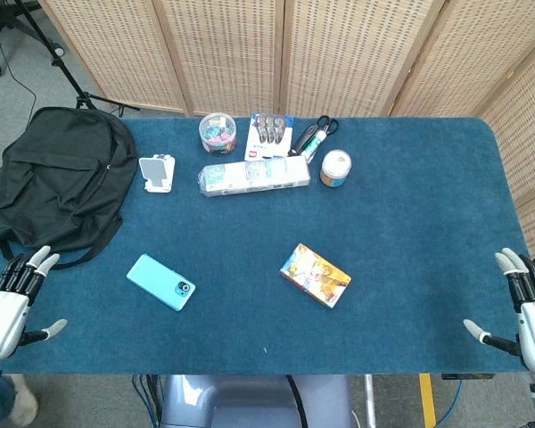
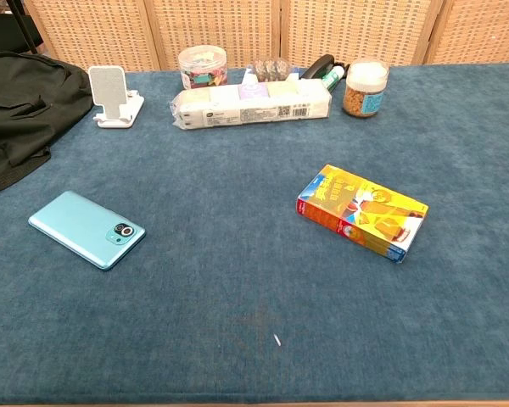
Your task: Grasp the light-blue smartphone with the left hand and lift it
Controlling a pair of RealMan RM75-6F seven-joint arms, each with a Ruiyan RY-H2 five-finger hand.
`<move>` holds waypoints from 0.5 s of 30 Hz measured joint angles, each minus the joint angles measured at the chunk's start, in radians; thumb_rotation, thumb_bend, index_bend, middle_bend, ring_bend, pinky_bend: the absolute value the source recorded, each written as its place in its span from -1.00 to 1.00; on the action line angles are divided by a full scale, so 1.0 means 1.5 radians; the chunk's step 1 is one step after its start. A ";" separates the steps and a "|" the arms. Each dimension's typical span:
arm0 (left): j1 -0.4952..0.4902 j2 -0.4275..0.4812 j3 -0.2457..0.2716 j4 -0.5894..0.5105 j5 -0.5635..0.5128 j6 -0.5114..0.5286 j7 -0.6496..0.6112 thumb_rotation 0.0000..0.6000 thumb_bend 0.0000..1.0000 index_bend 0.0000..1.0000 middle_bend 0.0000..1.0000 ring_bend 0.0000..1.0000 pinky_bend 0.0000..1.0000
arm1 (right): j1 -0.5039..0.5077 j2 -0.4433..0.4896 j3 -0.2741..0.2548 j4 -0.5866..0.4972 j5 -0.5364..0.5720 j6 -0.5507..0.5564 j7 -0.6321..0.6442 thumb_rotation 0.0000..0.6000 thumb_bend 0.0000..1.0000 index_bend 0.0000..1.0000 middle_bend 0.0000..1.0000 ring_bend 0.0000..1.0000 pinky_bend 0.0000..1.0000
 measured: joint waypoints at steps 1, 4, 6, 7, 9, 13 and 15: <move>0.000 0.000 0.000 0.001 0.000 -0.001 0.001 1.00 -1.00 -1.00 -1.00 -1.00 -1.00 | 0.000 0.000 0.000 0.000 0.002 -0.002 0.001 1.00 -1.00 -1.00 -1.00 -1.00 -1.00; -0.002 -0.002 0.000 0.002 -0.004 -0.006 0.004 1.00 -1.00 -1.00 -1.00 -1.00 -1.00 | 0.001 0.002 0.000 0.000 0.003 -0.005 0.004 1.00 -1.00 -1.00 -1.00 -1.00 -1.00; -0.004 -0.003 0.000 0.002 -0.007 -0.013 0.006 1.00 -1.00 -1.00 -1.00 -1.00 -1.00 | 0.001 0.002 0.000 0.000 0.002 -0.003 0.005 1.00 -1.00 -1.00 -1.00 -1.00 -1.00; -0.004 -0.004 0.000 0.003 -0.008 -0.014 0.007 1.00 -1.00 -1.00 -1.00 -1.00 -1.00 | 0.000 0.003 0.000 0.000 0.001 -0.002 0.006 1.00 -1.00 -1.00 -1.00 -1.00 -1.00; -0.006 -0.007 0.000 0.006 -0.008 -0.017 0.011 1.00 -1.00 -1.00 -1.00 -1.00 -1.00 | -0.001 0.004 0.000 0.000 0.001 -0.001 0.009 1.00 -1.00 -1.00 -1.00 -1.00 -1.00; -0.012 -0.017 0.000 0.015 -0.010 -0.033 0.018 1.00 -0.95 -1.00 -1.00 -1.00 -1.00 | -0.001 0.006 0.001 -0.001 0.003 0.000 0.015 1.00 -1.00 -1.00 -1.00 -1.00 -1.00; -0.019 -0.026 0.000 0.024 -0.014 -0.049 0.025 1.00 -0.89 -1.00 -1.00 -1.00 -1.00 | -0.001 0.007 0.001 -0.001 0.005 -0.003 0.017 1.00 -1.00 -1.00 -1.00 -1.00 -1.00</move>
